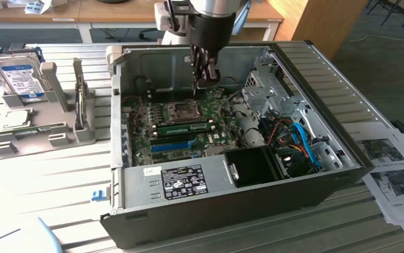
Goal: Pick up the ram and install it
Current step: 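Insert the ram into the slot, then press down the ram until it locks into place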
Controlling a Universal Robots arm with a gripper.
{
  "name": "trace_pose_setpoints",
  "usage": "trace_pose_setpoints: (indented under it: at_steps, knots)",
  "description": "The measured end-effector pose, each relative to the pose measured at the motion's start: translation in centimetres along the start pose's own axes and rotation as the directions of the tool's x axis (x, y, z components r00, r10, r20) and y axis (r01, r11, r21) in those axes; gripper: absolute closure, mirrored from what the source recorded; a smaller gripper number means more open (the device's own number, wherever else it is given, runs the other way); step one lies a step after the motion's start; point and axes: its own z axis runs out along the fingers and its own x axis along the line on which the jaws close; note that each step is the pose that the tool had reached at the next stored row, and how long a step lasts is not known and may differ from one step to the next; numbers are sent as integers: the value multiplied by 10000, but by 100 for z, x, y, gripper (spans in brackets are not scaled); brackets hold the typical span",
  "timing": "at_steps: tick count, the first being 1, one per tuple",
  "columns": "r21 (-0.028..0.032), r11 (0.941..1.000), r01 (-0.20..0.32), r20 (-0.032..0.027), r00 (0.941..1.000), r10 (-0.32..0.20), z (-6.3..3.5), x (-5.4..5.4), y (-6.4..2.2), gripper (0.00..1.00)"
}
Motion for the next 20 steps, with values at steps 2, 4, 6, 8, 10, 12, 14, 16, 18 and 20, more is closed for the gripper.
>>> trace_pose_setpoints:
  at_steps: [2,4,6,8,10,12,14,16,18,20]
  knots:
    - [0,10000,0,0,10000,0,-40,-1,1,81]
    - [0,10000,0,0,10000,0,-68,-2,1,81]
    - [1,10000,0,2,10000,0,-68,-2,1,81]
    - [0,10000,0,1,10000,0,-69,-2,2,81]
    - [0,10000,0,0,10000,0,-69,-2,1,81]
    - [0,10000,0,0,10000,0,-69,-2,1,81]
    - [0,10000,0,1,10000,0,-69,-2,1,81]
    - [0,10000,0,0,10000,0,-69,-2,1,81]
    - [0,10000,0,1,10000,0,-69,-2,1,81]
    - [0,10000,0,0,10000,0,-69,-2,1,81]
